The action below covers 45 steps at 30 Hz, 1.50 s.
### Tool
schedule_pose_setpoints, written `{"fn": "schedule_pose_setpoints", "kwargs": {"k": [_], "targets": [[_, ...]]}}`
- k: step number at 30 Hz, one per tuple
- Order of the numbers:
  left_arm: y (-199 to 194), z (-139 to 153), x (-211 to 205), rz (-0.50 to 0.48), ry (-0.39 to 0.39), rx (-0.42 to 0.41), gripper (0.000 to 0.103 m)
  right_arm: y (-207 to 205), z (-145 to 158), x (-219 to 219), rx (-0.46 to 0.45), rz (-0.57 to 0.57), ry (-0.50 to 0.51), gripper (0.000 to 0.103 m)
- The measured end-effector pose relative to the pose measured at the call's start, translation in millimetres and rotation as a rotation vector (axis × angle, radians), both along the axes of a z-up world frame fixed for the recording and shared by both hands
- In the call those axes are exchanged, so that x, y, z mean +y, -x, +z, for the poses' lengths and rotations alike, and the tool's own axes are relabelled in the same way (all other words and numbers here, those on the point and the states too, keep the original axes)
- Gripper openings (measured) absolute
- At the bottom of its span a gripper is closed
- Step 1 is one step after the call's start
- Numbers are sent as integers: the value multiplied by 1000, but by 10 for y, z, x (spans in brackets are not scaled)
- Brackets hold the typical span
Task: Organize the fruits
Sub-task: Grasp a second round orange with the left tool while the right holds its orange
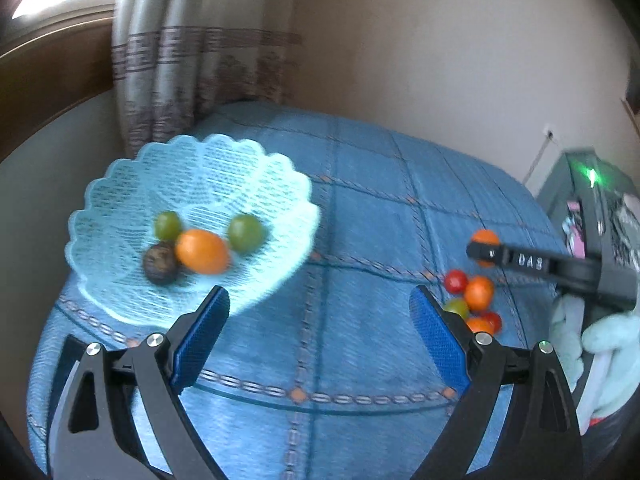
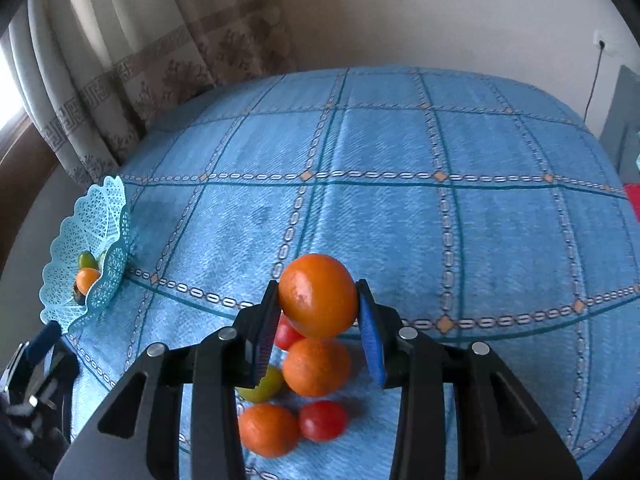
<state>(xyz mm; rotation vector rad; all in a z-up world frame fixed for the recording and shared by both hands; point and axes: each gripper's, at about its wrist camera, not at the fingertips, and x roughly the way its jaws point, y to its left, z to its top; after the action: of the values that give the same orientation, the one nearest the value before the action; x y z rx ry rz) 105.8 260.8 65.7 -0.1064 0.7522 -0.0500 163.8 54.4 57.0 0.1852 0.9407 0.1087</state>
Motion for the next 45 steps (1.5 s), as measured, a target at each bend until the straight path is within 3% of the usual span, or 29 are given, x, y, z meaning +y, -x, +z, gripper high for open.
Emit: {"fn": "schedule_pose_setpoints", "kwargs": {"k": [13,20,27,31,34,37,45], "targets": [[-27,-315,-843,-188,-85,47,92,243,-2,-347,-33,-32,-71,38],[-99,-475,-1100,-273,-119,86,74,290,-104,-457,-36,-59,-108,38],[-163,-606,-1325,-322,-137,108,68,310,-194,-573,-35,-73,-148,38],[-224,-681,-1365,-331,-135,129,55,335,-228,-561,-40,-74,-147,38],[-217,-677,-1367,-330,-126,123,52,342,-241,-551,-43,-74,-152,38],[-195,-659,-1375,-356,-117,117,39,349,-247,-541,-46,-73,-152,38],[-116,-591,-1391,-358,-107,98,39,379,-233,-516,-53,-73,-150,38]]}}
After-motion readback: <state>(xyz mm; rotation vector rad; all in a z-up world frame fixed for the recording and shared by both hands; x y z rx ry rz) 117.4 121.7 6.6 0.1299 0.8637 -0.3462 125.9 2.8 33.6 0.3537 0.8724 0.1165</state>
